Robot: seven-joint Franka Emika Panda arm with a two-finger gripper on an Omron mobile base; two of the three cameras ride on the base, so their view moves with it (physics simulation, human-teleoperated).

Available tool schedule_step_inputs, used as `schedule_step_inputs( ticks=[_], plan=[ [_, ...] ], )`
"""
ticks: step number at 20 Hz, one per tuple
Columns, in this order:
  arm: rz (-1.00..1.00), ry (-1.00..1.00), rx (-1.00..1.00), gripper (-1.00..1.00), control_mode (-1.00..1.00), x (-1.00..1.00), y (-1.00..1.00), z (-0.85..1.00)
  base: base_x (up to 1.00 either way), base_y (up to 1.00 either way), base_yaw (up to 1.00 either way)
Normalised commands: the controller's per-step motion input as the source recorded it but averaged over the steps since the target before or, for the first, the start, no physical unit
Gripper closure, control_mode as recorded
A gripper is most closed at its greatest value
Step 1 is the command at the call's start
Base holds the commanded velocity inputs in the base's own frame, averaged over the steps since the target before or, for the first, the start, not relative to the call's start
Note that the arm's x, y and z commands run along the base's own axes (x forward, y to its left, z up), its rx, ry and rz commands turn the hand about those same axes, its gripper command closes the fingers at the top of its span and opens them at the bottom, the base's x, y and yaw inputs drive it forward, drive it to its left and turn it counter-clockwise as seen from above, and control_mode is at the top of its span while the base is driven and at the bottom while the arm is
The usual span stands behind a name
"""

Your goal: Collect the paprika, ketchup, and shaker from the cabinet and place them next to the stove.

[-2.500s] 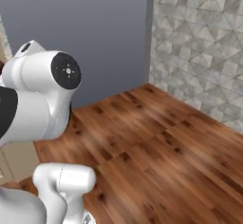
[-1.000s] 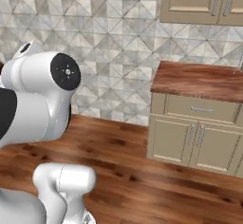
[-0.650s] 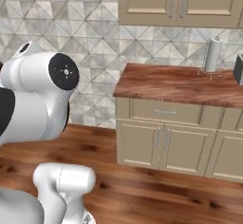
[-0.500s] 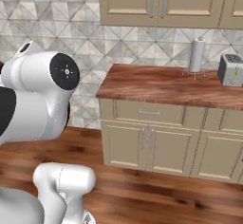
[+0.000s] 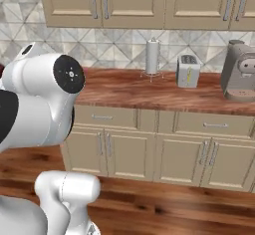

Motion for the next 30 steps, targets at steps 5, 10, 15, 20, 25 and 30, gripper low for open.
schedule_step_inputs(
  ticks=[5, 10, 15, 20, 25, 30],
  plan=[
    [0.00, 0.00, 0.00, 1.00, 1.00, 0.00, 0.00, 0.00, 0.30, -1.00, -0.09],
    [0.00, 0.00, 0.00, 1.00, 1.00, 0.00, 0.00, 0.00, 0.37, -1.00, -0.08],
    [0.00, 0.00, 0.00, 1.00, 1.00, 0.00, 0.00, 0.00, 0.45, -1.00, -0.08],
    [0.00, 0.00, 0.00, 1.00, 1.00, 0.00, 0.00, 0.00, 0.50, -1.00, -0.09],
    [0.00, 0.00, 0.00, 1.00, 1.00, 0.00, 0.00, 0.00, 0.52, -1.00, -0.09],
    [0.00, 0.00, 0.00, 1.00, 1.00, 0.00, 0.00, 0.00, 0.53, -1.00, -0.09]
  ],
)
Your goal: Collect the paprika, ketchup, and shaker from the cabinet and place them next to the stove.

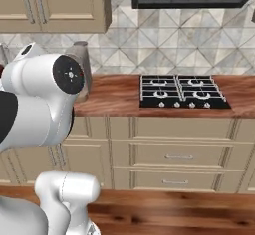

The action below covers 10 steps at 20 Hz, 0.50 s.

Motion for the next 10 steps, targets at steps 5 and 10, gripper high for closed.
schedule_step_inputs(
  ticks=[5, 10],
  plan=[
    [0.00, 0.00, 0.00, 1.00, 1.00, 0.00, 0.00, 0.00, 0.62, -0.94, -0.07],
    [0.00, 0.00, 0.00, 1.00, 1.00, 0.00, 0.00, 0.00, 0.79, -0.86, -0.02]
  ],
)
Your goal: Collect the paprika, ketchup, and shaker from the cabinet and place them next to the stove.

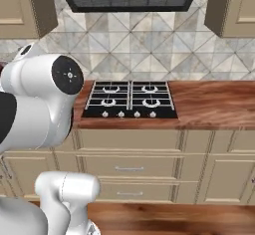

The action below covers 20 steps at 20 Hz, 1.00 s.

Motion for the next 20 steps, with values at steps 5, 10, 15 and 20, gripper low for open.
schedule_step_inputs(
  ticks=[5, 10, 15, 20],
  plan=[
    [0.00, 0.00, 0.00, 1.00, 1.00, 0.00, 0.00, 0.00, 0.85, -0.72, 0.00],
    [0.00, 0.00, 0.00, 1.00, 1.00, 0.00, 0.00, 0.00, 0.83, -0.44, 0.06],
    [0.00, 0.00, 0.00, 1.00, 1.00, 0.00, 0.00, 0.00, 0.78, -0.11, 0.23],
    [0.00, 0.00, 0.00, 1.00, 1.00, 0.00, 0.00, 0.00, 0.67, -0.33, 0.27]
  ],
)
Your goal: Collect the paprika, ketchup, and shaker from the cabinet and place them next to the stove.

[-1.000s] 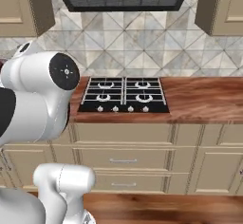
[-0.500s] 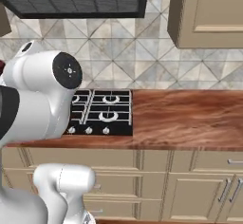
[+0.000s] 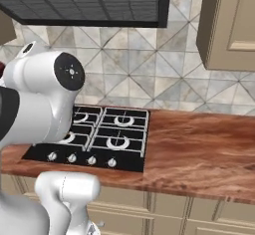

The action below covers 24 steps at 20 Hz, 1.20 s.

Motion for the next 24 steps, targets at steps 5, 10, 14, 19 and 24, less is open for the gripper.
schedule_step_inputs(
  ticks=[5, 10, 14, 19, 24],
  plan=[
    [0.13, 0.09, 0.03, 1.00, -1.00, 0.16, -0.53, 0.00, 0.19, -0.27, 0.10],
    [0.18, 0.14, 0.05, 1.00, -1.00, 0.11, -0.96, -0.02, 0.00, 0.00, 0.00],
    [0.09, 0.16, 0.01, 1.00, -1.00, 0.02, -0.90, -0.05, 0.00, 0.00, 0.00],
    [-0.03, 0.16, 0.00, 1.00, -1.00, 0.00, -0.68, -0.23, 0.00, 0.00, 0.00],
    [-0.14, 0.15, 0.00, 1.00, -1.00, 0.00, -0.39, -0.45, 0.00, 0.00, 0.00]
  ],
)
